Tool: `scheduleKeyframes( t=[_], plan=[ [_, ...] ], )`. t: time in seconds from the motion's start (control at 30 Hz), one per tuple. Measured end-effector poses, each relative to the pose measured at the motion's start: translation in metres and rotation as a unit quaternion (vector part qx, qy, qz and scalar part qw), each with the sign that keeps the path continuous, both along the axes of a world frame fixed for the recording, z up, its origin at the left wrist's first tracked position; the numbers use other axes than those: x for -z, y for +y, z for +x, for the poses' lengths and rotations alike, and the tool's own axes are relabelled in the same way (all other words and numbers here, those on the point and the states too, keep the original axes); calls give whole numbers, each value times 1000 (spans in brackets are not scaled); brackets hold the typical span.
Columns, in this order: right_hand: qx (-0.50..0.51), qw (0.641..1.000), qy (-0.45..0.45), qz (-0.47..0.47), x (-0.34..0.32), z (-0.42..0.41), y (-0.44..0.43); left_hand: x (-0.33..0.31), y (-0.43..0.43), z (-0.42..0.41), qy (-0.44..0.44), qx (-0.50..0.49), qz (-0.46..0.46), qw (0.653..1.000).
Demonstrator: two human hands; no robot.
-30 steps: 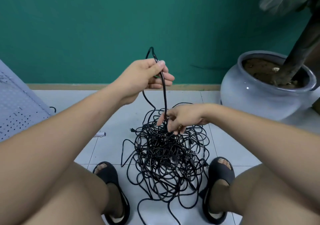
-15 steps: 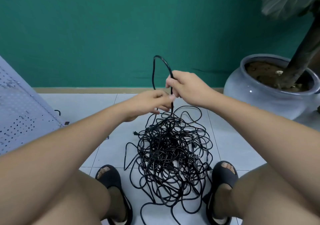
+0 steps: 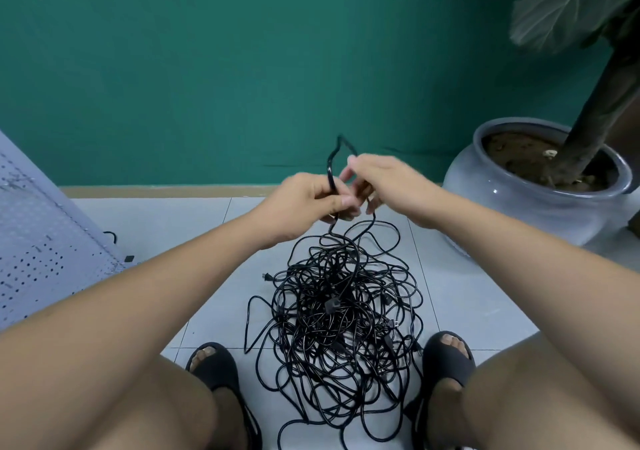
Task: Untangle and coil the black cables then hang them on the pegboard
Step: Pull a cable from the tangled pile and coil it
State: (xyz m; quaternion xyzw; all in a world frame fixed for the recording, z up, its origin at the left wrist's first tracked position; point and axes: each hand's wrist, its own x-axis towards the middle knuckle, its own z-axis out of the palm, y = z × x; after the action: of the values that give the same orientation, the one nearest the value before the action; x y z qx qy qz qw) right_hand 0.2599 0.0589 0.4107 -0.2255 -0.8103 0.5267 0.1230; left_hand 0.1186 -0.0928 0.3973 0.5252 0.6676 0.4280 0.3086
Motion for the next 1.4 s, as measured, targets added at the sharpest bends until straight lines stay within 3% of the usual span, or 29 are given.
scheduleKeyframes(
  t=[0.27, 0.47, 0.57, 0.63, 0.73, 0.8, 1.0, 1.1, 1.27, 1.4],
  plan=[
    [-96, 984, -127, -77, 38, 8, -12, -38, 1, -2, -70, -28, 52, 996],
    [-2, 979, -95, 181, 67, -7, -30, -65, -4, -7, -144, -81, 104, 981],
    [-2, 972, -136, 190, 70, -13, -33, -76, -9, -12, -169, -86, 127, 974],
    [-18, 974, -182, 131, 73, -12, -33, -82, -13, -18, -178, -96, 149, 968],
    [-12, 991, -128, -37, 73, -12, -32, -85, -20, -29, -176, -125, 160, 963],
    [33, 995, -73, -66, 62, -18, -25, -83, -25, -35, -174, -154, 154, 960],
    [151, 987, 46, -1, 7, -12, 2, -74, -36, -46, -149, -237, 69, 957],
    [176, 979, 97, 14, -15, -3, 14, -66, -38, -38, -65, -229, -7, 971],
    [104, 983, 97, 113, -35, 8, 6, -66, -29, -28, 0, -244, 118, 962],
    [57, 983, 107, 135, -43, 6, -9, -51, -18, -25, 61, -165, 85, 981]
  ],
)
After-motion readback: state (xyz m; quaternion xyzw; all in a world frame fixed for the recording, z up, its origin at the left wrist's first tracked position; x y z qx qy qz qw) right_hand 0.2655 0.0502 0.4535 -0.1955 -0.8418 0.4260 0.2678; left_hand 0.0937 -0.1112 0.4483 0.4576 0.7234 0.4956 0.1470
